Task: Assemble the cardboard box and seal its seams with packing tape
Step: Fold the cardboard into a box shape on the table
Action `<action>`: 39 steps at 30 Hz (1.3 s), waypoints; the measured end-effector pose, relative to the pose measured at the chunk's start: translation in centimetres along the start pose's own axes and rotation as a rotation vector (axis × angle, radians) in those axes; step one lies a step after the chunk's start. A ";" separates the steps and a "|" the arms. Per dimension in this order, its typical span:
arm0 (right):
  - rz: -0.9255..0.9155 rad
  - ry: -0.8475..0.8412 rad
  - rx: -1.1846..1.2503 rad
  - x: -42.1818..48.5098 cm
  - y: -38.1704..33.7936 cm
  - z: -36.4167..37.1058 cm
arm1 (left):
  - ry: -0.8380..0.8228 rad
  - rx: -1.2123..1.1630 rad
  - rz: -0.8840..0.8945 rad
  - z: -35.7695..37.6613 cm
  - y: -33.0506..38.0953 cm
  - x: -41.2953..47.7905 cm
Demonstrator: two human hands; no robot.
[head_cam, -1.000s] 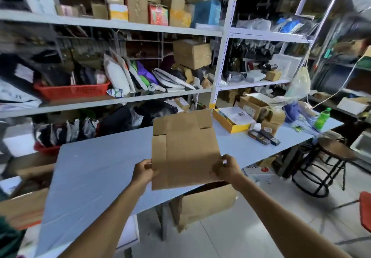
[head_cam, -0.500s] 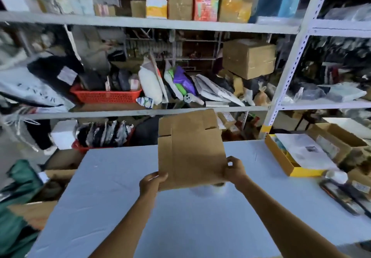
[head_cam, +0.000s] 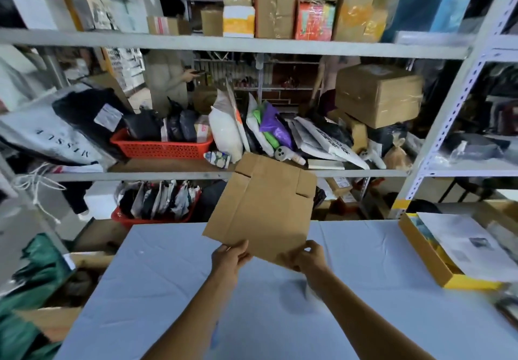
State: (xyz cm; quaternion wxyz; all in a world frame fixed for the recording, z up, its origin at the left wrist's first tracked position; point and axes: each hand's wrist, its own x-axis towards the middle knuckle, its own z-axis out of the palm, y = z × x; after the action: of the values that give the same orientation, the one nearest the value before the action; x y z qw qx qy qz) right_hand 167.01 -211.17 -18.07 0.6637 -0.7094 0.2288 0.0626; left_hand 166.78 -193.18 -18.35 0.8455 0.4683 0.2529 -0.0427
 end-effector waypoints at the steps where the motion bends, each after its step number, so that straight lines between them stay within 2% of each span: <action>1: 0.000 -0.031 -0.088 0.2 0.0 0.2 | 0.007 0.033 0.034 -0.4 0.4 0.4; 3: 0.010 -0.114 -0.275 0.4 -0.2 0.2 | 0.038 0.148 0.125 -1.3 0.8 1.1; 4: -0.002 -0.104 -0.373 0.7 -0.3 -0.1 | 0.070 0.247 0.175 -1.8 1.0 1.4; 7: -0.192 0.086 -0.486 1.9 -1.5 -1.2 | 0.159 0.617 0.313 -3.6 1.4 2.1; 10: -0.336 0.267 -0.575 3.6 -4.2 -2.2 | 0.121 0.813 0.408 -5.2 2.0 2.3; 12: -0.344 0.235 -0.614 4.5 -5.5 -2.8 | 0.083 0.883 0.434 -5.9 2.4 2.3; 15: -0.380 0.085 -0.476 5.0 -5.5 -3.4 | 0.049 0.857 0.433 -6.6 3.2 2.0; 18: -0.392 0.070 -0.395 4.9 -4.2 -3.4 | 0.078 0.830 0.461 -7.0 3.7 1.9; 22: -0.317 0.029 -0.304 4.6 -2.8 -3.0 | 0.094 0.866 0.502 -6.7 4.2 2.0; 29: -0.330 -0.032 -0.104 4.0 -2.2 -2.4 | 0.104 0.848 0.525 -6.0 3.5 1.8; 34: -0.265 -0.242 0.060 3.2 -2.2 -2.4 | 0.061 0.833 0.546 -4.7 2.3 1.3; 39: -0.240 -0.368 0.068 3.3 -2.0 -3.4 | 0.002 0.817 0.524 -4.5 1.6 1.2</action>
State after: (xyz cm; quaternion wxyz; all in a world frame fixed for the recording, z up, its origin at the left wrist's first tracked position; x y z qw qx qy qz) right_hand 170.03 -215.29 -17.22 0.7204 -0.6855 0.0196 0.1037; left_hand 166.62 -188.42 -19.59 0.5743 0.8101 0.0896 0.0764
